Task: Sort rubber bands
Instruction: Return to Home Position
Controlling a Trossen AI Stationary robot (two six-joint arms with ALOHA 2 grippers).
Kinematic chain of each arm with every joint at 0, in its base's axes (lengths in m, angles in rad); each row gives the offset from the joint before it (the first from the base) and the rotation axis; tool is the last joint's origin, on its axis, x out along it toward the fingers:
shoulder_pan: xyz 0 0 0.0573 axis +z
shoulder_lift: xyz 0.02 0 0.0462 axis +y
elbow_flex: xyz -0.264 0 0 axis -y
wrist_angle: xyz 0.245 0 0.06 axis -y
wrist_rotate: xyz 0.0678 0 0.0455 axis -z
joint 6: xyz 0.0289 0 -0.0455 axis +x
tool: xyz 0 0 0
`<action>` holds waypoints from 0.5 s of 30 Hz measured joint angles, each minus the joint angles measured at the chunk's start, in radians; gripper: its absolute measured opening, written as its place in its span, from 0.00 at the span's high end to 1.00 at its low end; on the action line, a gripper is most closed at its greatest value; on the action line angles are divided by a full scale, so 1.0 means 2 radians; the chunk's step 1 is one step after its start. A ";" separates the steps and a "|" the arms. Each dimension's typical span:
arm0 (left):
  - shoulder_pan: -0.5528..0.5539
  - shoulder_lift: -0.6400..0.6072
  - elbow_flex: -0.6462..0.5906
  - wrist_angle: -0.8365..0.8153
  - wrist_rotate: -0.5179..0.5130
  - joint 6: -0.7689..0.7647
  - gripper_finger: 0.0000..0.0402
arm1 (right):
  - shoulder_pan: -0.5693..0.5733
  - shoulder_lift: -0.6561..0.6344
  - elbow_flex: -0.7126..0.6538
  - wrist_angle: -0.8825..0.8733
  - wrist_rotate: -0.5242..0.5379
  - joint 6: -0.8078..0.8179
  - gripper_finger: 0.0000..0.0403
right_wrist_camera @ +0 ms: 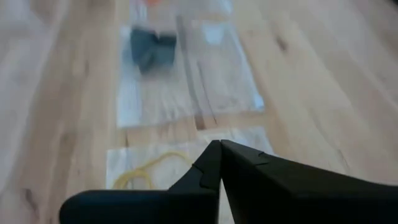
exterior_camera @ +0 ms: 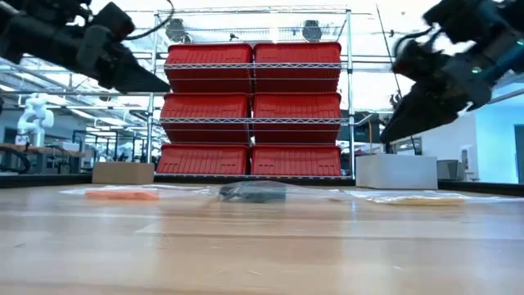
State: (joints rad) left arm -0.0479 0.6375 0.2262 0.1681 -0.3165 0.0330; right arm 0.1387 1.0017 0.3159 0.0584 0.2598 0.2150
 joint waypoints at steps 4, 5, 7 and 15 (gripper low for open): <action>0.000 -0.078 -0.025 -0.031 -0.035 0.000 0.98 | -0.005 -0.085 -0.066 0.063 0.010 0.011 1.00; 0.000 -0.095 -0.029 -0.043 -0.041 0.000 0.97 | -0.006 -0.104 -0.079 0.072 0.014 0.012 1.00; 0.000 -0.128 -0.033 -0.068 -0.048 0.000 0.96 | -0.007 -0.141 -0.101 0.088 0.016 0.010 1.00; 0.000 -0.259 -0.046 -0.161 -0.066 0.000 0.96 | -0.007 -0.283 -0.151 0.104 0.028 -0.022 1.00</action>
State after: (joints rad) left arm -0.0472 0.1195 0.1345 -0.1539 -0.4481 0.0334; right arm 0.1242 0.4361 0.0132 0.2661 0.3156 0.1710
